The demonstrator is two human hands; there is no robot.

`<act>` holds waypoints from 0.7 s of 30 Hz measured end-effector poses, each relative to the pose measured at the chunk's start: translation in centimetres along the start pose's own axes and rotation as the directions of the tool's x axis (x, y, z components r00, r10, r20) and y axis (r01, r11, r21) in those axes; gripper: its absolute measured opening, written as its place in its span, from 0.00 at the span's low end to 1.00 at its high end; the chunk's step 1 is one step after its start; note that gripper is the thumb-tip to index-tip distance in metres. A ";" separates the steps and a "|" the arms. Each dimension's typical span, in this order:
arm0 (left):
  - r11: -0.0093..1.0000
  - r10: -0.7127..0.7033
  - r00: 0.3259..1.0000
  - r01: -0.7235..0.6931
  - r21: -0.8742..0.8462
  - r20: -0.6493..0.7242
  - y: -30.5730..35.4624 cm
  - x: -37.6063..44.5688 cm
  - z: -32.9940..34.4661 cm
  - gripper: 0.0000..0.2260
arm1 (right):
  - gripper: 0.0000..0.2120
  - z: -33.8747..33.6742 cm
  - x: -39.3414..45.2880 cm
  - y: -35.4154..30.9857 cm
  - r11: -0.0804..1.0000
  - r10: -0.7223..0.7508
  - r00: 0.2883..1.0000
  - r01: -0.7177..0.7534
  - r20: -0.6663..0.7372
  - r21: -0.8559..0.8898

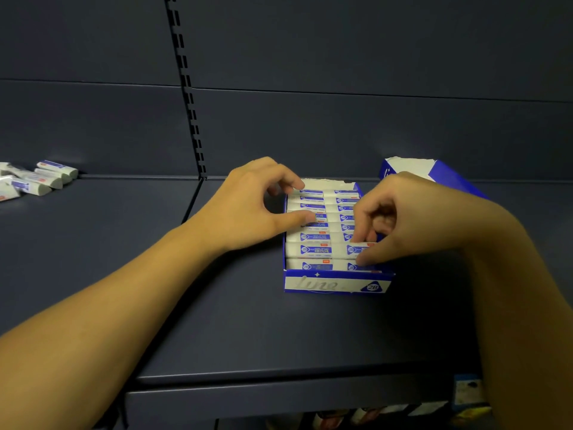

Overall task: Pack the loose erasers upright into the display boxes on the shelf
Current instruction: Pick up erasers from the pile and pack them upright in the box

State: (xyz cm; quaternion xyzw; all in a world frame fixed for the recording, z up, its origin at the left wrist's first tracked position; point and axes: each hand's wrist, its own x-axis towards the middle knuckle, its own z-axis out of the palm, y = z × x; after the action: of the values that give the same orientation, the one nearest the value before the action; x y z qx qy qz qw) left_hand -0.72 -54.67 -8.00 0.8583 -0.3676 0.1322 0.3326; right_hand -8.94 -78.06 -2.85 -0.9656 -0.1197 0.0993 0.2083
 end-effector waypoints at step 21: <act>0.995 -0.051 0.995 0.058 -0.087 0.080 -0.7 0.2 0.5 0.23 | 0.07 0.1 0.4 1.4 0.986 -0.148 0.987 0.153 0.069 -0.066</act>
State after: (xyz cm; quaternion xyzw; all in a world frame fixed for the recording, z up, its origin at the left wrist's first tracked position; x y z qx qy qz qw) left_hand -0.13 -54.75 -8.63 0.8569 -0.3621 0.0731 0.3596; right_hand -8.35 -79.19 -3.56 -0.9569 -0.2024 0.1098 0.1769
